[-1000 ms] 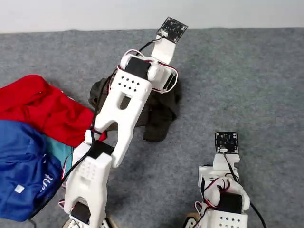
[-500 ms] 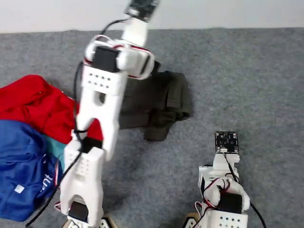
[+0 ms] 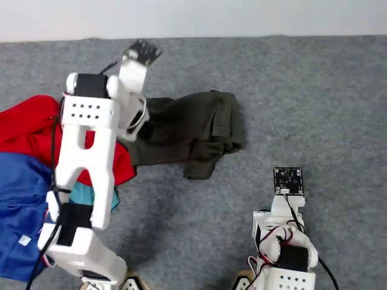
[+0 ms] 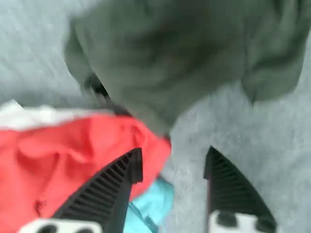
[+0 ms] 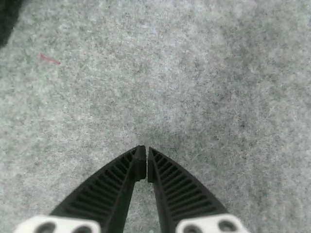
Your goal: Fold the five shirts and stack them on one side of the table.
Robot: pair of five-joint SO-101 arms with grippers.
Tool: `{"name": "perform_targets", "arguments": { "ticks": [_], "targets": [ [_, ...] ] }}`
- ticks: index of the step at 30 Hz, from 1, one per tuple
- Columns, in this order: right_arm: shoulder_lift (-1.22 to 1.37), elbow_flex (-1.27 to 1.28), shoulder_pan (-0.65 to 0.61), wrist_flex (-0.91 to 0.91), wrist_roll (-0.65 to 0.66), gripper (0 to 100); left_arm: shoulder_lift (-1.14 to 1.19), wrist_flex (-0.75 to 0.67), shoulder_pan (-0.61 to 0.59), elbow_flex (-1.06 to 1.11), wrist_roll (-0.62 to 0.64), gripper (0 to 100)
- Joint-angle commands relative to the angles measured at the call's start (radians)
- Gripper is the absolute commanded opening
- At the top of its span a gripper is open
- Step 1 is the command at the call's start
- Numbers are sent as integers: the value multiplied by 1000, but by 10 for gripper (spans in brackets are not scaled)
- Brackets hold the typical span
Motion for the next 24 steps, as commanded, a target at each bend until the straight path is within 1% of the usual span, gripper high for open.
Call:
{"name": "perform_targets", "arguments": {
  "ticks": [1,4,11,16,20,24],
  "targets": [
    [-7,15,-7,2,11,26,-64,-63,-46,101,-12,182],
    [-7,15,-7,2,11,26,-64,-155,-64,176,-12,184],
    [-7,15,-7,2,11,26,-61,-351,-52,334,-14,186],
    [-7,15,-7,2,11,26,-61,-483,-48,440,-14,246],
    [-7,15,-7,2,11,26,-51,-539,-48,461,-15,250],
    [-7,15,-7,2,11,26,43,-568,-49,438,-17,250]
  ]
}}
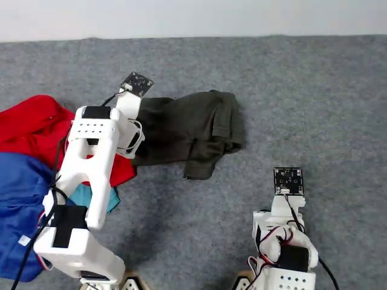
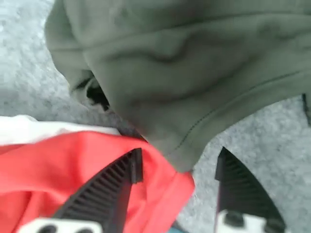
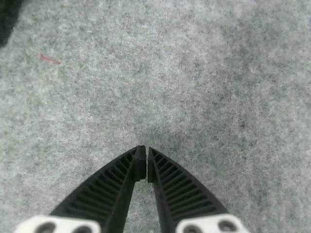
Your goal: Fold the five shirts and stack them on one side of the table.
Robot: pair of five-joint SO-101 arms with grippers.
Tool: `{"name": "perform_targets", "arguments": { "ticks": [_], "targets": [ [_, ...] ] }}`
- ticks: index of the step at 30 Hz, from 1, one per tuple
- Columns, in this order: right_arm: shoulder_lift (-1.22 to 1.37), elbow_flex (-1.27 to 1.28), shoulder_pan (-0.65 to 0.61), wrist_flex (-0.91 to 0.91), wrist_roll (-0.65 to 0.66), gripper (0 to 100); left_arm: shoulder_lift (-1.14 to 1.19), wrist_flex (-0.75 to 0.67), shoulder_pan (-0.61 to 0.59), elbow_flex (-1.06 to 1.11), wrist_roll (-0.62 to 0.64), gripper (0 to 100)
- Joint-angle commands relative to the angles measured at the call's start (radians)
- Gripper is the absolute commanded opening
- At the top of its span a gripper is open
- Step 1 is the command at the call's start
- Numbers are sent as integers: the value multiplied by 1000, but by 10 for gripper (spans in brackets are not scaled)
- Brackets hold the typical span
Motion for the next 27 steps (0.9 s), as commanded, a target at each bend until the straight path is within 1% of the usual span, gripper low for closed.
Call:
{"name": "perform_targets", "arguments": {
  "ticks": [1,9,12,16,18,27],
  "targets": [
    [-7,15,-7,2,11,26,54,-29,5,-38,-11,250],
    [-7,15,-7,2,11,26,241,-25,6,-171,-11,243],
    [-7,15,-7,2,11,26,269,-23,8,-191,-11,180],
    [-7,15,-7,2,11,26,262,-21,14,-200,-11,59],
    [-7,15,-7,2,11,26,245,-3,31,-200,-11,22],
    [-7,15,-7,2,11,26,75,106,178,-200,-5,3]
  ]
}}
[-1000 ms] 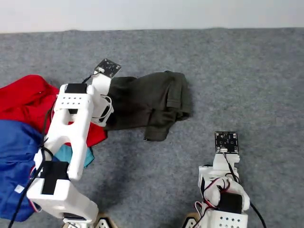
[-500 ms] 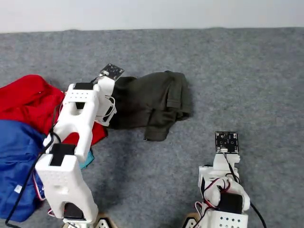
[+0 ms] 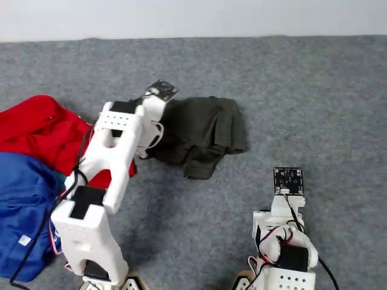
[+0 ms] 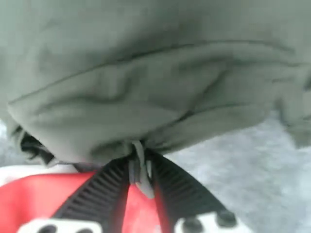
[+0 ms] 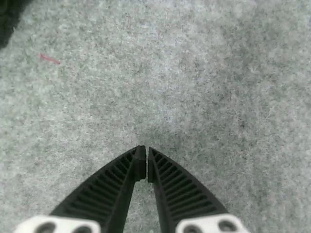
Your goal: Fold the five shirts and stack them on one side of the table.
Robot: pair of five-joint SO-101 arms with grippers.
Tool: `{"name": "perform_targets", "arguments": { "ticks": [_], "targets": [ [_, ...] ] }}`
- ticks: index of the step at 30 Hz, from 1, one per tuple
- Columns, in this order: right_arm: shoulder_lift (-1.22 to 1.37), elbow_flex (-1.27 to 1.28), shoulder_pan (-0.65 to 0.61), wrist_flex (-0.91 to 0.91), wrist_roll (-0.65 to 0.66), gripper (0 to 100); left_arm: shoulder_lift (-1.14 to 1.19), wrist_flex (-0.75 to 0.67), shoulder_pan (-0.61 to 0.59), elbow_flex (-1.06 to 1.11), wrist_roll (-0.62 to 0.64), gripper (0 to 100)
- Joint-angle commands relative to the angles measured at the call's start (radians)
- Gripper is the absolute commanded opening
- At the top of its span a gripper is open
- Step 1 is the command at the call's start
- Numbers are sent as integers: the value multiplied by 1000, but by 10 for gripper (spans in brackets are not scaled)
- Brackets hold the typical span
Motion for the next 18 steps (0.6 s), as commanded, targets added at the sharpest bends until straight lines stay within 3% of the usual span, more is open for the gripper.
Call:
{"name": "perform_targets", "arguments": {
  "ticks": [1,18],
  "targets": [
    [-7,15,-7,2,11,26,-132,46,57,-35,-3,3],
    [-7,15,-27,-4,6,27,-448,336,28,-35,40,3]
  ]
}}
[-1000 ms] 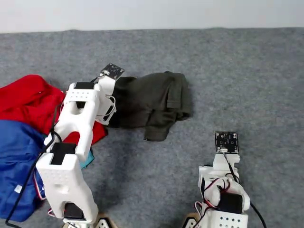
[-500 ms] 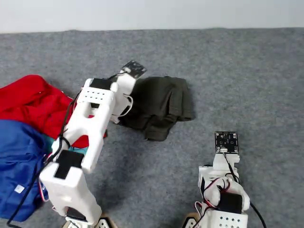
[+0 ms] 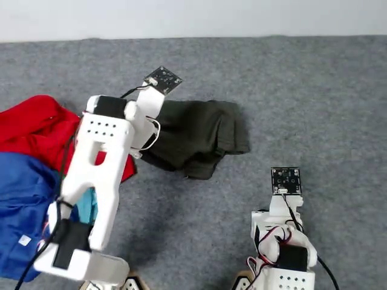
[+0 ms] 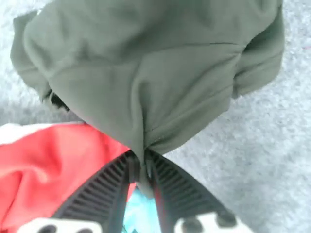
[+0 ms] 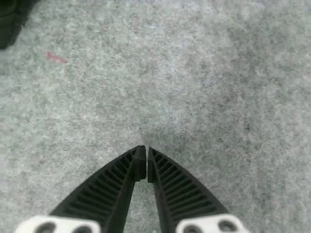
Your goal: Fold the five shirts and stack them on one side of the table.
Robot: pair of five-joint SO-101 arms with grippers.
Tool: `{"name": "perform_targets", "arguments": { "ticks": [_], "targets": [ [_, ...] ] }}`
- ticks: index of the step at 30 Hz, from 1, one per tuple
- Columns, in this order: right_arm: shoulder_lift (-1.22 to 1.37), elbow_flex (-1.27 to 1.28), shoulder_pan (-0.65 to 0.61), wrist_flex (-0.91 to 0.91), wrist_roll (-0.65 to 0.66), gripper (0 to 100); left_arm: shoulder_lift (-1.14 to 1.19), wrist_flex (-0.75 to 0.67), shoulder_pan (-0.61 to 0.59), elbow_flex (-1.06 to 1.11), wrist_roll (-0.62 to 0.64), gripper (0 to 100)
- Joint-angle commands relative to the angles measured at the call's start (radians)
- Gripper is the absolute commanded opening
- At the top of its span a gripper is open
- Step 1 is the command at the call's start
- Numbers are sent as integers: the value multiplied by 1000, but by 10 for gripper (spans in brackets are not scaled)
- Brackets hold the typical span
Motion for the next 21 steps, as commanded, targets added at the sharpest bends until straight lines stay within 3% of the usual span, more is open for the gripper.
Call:
{"name": "perform_targets", "arguments": {
  "ticks": [1,7,13,21],
  "targets": [
    [-7,15,-4,-4,6,27,-109,44,2,-35,54,3],
    [-7,-37,16,-7,12,25,-173,72,2,-35,107,3],
    [4,-167,96,-119,-35,24,-184,160,-6,-33,107,3],
    [140,-456,-12,58,-37,24,-186,172,-2,-35,221,3]
  ]
}}
